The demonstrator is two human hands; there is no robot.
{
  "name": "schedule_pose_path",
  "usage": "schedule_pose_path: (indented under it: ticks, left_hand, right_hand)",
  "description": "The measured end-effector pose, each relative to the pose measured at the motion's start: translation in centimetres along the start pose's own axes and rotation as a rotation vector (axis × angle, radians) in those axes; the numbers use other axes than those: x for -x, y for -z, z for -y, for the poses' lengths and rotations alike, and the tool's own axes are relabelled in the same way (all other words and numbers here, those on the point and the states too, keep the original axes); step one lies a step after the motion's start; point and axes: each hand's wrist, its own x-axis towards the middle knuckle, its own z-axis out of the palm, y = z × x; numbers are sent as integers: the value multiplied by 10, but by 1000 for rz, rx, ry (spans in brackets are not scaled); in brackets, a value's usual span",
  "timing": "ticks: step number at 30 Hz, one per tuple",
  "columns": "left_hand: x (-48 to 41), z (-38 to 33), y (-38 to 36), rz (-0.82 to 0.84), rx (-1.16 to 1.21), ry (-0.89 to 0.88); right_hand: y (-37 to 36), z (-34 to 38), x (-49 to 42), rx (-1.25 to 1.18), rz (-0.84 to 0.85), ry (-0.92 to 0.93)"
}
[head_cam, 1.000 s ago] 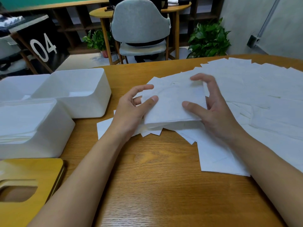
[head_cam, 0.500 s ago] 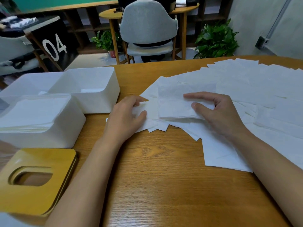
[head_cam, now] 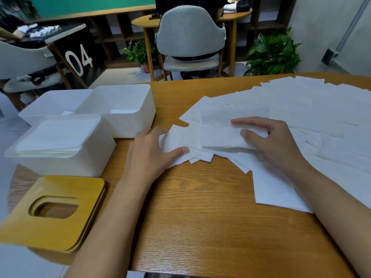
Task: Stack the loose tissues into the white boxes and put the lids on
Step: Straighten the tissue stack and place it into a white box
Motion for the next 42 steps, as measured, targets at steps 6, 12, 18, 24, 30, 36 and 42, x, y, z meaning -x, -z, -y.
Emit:
schedule_pose_path:
  ticks: [6, 12, 18, 24, 30, 36, 42]
  left_hand:
    - [0, -6, 7, 19, 172, 39]
    - [-2, 0, 27, 123, 487, 78]
    - [1, -2, 40, 204, 703, -20]
    - [2, -6, 47, 103, 884, -61]
    - [-2, -16, 57, 108, 1114, -103]
    - [-12, -40, 44, 211, 1217, -152]
    - [-27, -58, 16, 283, 896, -217]
  right_hand:
    - [0, 0, 2, 7, 12, 9]
    - [0, -4, 0, 46, 40, -6]
    - [-3, -2, 1, 38, 35, -16]
    - [-4, -1, 2, 35, 27, -15]
    - [-8, 6, 3, 19, 13, -40]
    - [-8, 17, 3, -234, 22, -118]
    - [-7, 8, 2, -417, 17, -145]
